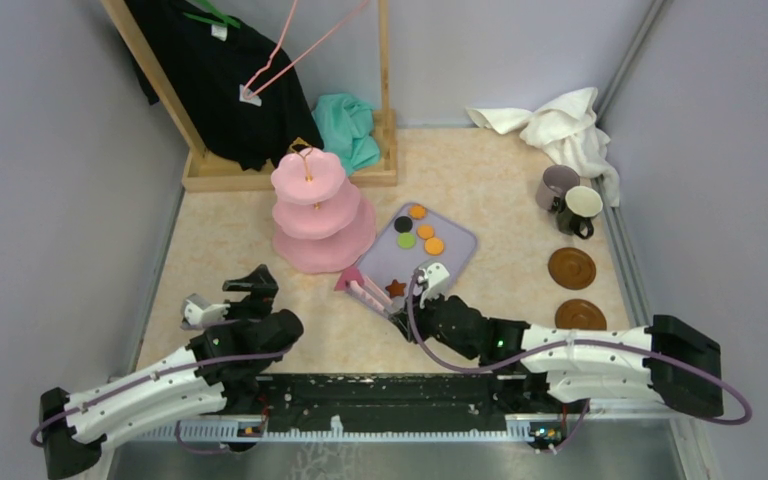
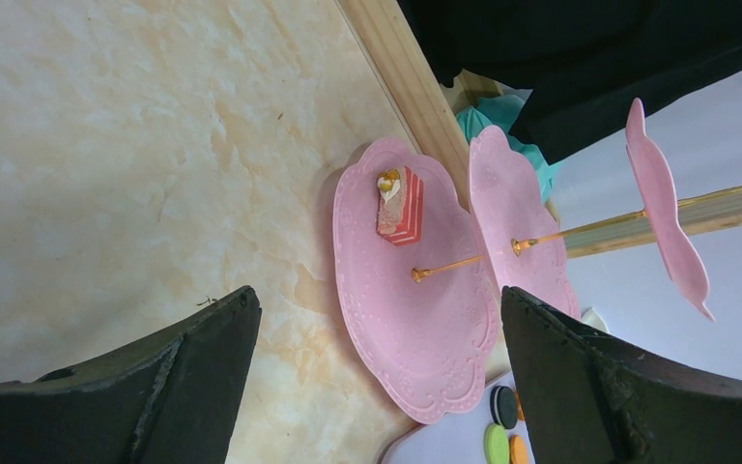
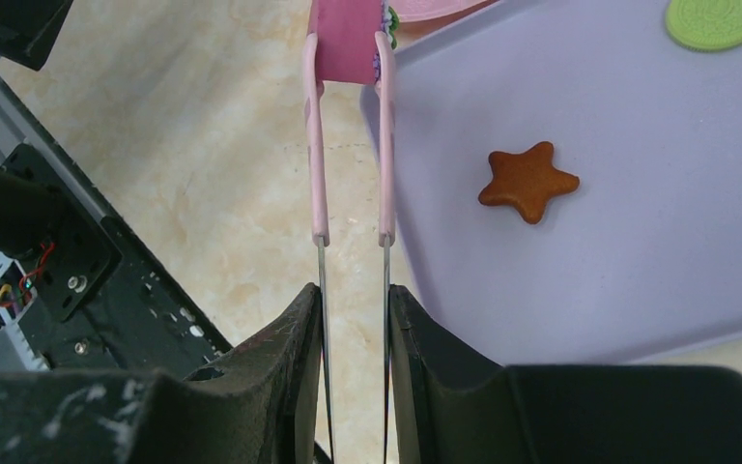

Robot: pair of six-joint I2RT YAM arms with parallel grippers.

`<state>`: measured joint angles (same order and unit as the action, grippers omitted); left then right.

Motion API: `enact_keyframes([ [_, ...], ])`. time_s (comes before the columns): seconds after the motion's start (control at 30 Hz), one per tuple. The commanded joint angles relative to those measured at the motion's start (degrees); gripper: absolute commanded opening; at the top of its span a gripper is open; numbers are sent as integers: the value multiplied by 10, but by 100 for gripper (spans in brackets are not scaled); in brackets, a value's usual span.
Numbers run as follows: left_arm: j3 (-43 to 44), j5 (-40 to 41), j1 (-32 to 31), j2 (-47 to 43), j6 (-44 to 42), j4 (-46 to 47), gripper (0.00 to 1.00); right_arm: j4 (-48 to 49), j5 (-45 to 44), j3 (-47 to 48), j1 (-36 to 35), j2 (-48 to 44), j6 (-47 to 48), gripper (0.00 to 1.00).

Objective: Serve the afternoon tea

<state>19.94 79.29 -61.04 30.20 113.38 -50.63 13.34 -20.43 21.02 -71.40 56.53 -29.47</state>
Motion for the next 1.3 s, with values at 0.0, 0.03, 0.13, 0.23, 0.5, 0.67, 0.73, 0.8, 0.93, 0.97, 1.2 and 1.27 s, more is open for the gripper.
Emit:
enact_keyframes([
  [0.0,-5,29,-3,-2,21,-51,99,24,-38,47,2,1,26,1],
  [0.03,-4,29,-3,-1,21,-51,99,22,-44,52,2,3,30,1],
  [0.13,-2,29,-3,3,22,-52,99,27,-53,64,9,12,43,1],
  [0.23,-1,29,-3,2,23,-52,99,45,-46,70,28,21,47,0],
  [0.5,-3,30,-3,5,23,-49,99,83,-12,93,78,80,47,0],
  [0.67,-5,30,-3,8,26,-50,99,121,11,104,103,122,41,0],
  [0.73,-7,28,-3,9,28,-50,99,139,22,106,114,137,39,0],
  [0.8,-9,27,-3,9,29,-50,99,159,35,107,126,151,37,0],
  [0.93,-14,27,-3,8,33,-49,99,182,54,121,149,181,33,0],
  [0.97,-14,26,-3,9,33,-49,99,186,58,125,155,189,33,0],
  [1.2,-19,24,-3,9,38,-47,99,231,93,138,192,246,17,0],
  [1.27,-20,24,-3,9,38,-47,99,241,103,143,202,263,10,0],
])
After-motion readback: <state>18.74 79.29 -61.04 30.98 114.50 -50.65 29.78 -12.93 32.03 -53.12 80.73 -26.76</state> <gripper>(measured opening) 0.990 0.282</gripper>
